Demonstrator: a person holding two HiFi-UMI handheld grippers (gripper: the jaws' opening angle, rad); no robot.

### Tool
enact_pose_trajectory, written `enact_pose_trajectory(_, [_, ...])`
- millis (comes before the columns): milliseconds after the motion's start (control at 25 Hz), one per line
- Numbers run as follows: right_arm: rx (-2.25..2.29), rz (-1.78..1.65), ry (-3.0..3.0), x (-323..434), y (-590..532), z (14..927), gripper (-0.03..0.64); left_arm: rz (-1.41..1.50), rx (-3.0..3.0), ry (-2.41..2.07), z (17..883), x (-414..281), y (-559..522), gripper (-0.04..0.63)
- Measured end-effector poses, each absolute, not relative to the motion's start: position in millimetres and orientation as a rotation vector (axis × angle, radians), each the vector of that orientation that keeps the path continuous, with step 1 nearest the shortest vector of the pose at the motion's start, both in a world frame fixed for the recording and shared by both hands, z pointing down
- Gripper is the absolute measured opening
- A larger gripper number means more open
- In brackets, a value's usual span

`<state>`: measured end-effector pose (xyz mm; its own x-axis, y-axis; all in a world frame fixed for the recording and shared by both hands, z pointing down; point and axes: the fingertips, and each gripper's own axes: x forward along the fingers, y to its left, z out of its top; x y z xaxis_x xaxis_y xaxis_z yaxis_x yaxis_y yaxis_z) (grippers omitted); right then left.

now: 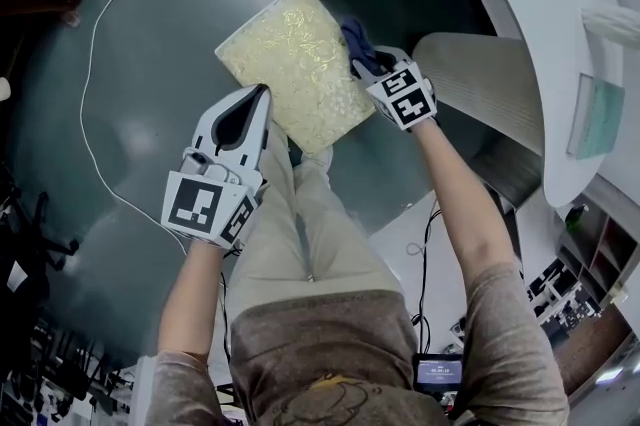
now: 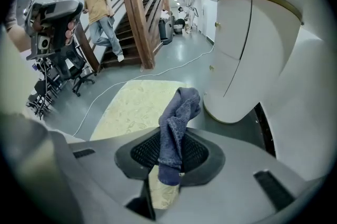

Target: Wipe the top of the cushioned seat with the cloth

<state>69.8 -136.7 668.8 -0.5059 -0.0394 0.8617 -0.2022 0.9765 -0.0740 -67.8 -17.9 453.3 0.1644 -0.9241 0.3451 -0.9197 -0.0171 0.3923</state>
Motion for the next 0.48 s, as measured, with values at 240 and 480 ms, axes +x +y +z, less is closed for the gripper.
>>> enact_pose_trajectory(240, [0.218, 0.191, -2.041, 66, -167, 686, 0.097, -0.003, 1.941, -1.714, 457, -90, -34, 0.015])
enact_pose_trajectory(480, [0.198, 0.185, -1.989, 57, -177, 711, 0.097, 0.011, 1.919, -1.721, 468, -114, -38, 0.015])
